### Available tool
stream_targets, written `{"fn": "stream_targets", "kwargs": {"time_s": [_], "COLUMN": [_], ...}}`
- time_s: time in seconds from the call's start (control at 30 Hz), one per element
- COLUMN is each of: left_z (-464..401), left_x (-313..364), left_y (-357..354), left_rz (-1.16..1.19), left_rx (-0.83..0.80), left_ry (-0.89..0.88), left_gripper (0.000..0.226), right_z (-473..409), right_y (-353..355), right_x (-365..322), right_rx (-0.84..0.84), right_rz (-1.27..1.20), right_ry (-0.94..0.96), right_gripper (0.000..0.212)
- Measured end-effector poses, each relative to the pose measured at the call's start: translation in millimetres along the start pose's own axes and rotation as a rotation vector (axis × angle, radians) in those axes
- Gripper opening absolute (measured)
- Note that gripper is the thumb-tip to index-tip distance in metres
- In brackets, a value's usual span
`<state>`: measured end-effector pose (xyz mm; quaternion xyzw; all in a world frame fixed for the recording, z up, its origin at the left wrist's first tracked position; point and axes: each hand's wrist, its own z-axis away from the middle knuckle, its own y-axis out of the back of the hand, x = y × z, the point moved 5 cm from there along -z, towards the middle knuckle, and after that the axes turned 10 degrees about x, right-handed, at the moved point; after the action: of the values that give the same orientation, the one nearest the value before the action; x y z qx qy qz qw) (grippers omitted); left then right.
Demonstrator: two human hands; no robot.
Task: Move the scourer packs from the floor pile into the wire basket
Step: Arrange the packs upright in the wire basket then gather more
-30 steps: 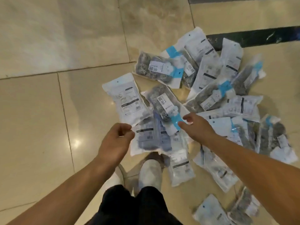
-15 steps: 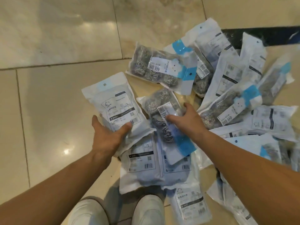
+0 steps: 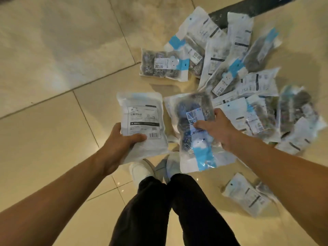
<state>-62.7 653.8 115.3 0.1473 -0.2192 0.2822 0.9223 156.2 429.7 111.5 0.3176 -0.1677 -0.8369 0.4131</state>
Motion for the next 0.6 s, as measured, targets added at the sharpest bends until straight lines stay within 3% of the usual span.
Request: {"fn": "stream_targets", "kwargs": {"time_s": [0.07,0.3,0.6], "left_z": [48,230,414], "left_x": [16,80,150], "left_y": [10,27,18], "left_rz": [-0.002,0.041,-0.041], "left_rx": [-0.032,-0.040,-0.057], "left_ry": [0.014,-0.064,-0.314], "left_gripper": [0.082,0.081,0.071], "right_z": [45,212,364], "right_y": [32,133,238], "right_x": [-4,-27,-52], "right_rx": [0.006,-0.015,0.028], "right_rz": [-0.055,-0.323,-0.544], "right_ry": [-0.028,-0.088,0.056], "right_gripper": [0.051,0.045,0.047]}}
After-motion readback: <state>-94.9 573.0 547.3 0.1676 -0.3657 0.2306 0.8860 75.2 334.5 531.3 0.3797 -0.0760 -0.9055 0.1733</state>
